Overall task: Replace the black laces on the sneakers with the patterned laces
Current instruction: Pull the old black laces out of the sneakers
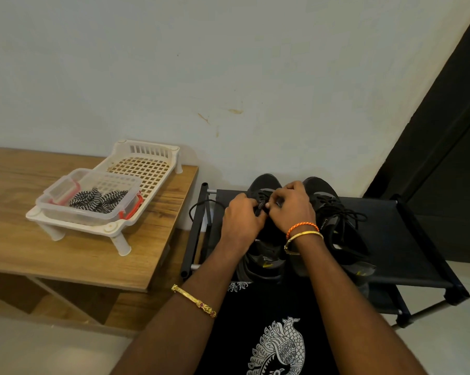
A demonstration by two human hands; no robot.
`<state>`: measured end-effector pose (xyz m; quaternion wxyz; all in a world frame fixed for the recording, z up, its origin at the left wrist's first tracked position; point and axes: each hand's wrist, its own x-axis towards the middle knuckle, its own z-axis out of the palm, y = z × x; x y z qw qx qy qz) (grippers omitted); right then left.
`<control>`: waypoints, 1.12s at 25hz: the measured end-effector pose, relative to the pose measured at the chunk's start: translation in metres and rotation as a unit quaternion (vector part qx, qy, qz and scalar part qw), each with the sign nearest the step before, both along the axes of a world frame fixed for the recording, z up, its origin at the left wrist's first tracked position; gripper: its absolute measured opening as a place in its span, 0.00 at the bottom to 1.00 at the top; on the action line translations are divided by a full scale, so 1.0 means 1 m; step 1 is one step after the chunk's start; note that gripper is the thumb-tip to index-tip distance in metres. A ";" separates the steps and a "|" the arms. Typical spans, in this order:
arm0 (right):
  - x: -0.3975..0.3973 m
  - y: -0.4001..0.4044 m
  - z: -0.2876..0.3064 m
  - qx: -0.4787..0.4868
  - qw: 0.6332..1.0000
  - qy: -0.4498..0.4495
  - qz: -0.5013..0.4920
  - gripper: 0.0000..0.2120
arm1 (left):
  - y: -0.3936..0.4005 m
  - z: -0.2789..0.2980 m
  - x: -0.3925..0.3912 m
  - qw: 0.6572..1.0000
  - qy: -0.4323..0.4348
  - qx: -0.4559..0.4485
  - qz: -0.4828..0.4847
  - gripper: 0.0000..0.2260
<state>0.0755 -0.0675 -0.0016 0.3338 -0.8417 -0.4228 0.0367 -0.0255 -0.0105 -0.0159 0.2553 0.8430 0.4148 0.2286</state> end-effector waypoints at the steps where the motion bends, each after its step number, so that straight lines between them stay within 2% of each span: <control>1: 0.003 0.002 0.000 0.020 0.999 0.038 -0.018 0.03 | -0.001 0.000 0.000 1.000 0.001 0.002 -0.003 0.13; 3: 0.011 0.004 0.002 0.069 0.986 0.134 -0.072 0.04 | -0.002 0.000 -0.001 1.000 0.000 0.003 -0.006 0.09; 4: 0.016 0.004 0.004 0.099 0.966 0.213 -0.109 0.05 | -0.003 0.000 -0.002 1.000 -0.001 0.002 -0.008 0.09; 5: 0.020 0.005 0.008 0.132 0.928 0.314 -0.152 0.07 | -0.004 0.001 -0.002 1.000 -0.001 0.004 -0.010 0.09; 7: 0.022 0.004 0.012 0.190 0.807 0.515 -0.217 0.11 | -0.004 0.000 -0.002 1.000 0.002 0.008 -0.010 0.10; 8: 0.023 0.006 0.010 0.208 0.768 0.561 -0.229 0.12 | -0.005 -0.001 -0.002 1.000 0.001 0.009 -0.005 0.10; 9: 0.023 0.008 0.010 0.206 0.759 0.575 -0.228 0.12 | -0.005 -0.002 -0.001 1.000 -0.002 0.008 0.004 0.10; 10: 0.022 0.010 0.010 0.189 0.783 0.553 -0.214 0.11 | -0.005 -0.004 -0.002 1.000 -0.003 0.008 0.018 0.10; 11: 0.020 0.011 0.009 0.165 0.836 0.485 -0.197 0.08 | -0.005 -0.005 -0.002 0.999 -0.002 0.008 0.035 0.10; 13: 0.015 0.008 0.010 0.102 0.955 0.251 -0.117 0.03 | -0.006 -0.007 -0.001 0.998 -0.002 -0.004 0.060 0.10; 14: 0.013 0.005 0.009 0.059 0.987 0.134 -0.063 0.06 | -0.005 -0.008 -0.001 0.998 -0.007 -0.016 0.063 0.10; 16: 0.008 -0.001 0.009 -0.058 0.998 -0.013 0.010 0.09 | -0.006 -0.010 0.000 0.997 -0.020 -0.031 0.063 0.10; 18: 0.001 -0.001 0.006 -0.133 0.989 -0.064 0.022 0.10 | -0.007 -0.010 0.001 0.997 -0.024 -0.024 0.070 0.09; 20: -0.002 0.001 0.003 -0.150 0.984 -0.088 0.024 0.09 | -0.008 -0.010 0.000 0.997 -0.018 -0.008 0.078 0.10; 25: -0.005 -0.002 0.007 -0.070 0.994 -0.089 0.008 0.04 | -0.009 -0.009 0.000 0.996 -0.002 0.004 0.087 0.11; 27: 0.004 -0.005 0.010 0.005 0.999 -0.027 -0.033 0.02 | -0.008 -0.008 0.000 0.997 -0.001 0.005 0.083 0.11; 28: 0.011 -0.008 0.012 0.056 0.996 0.035 -0.059 0.05 | -0.008 -0.008 0.000 0.997 -0.001 0.006 0.081 0.11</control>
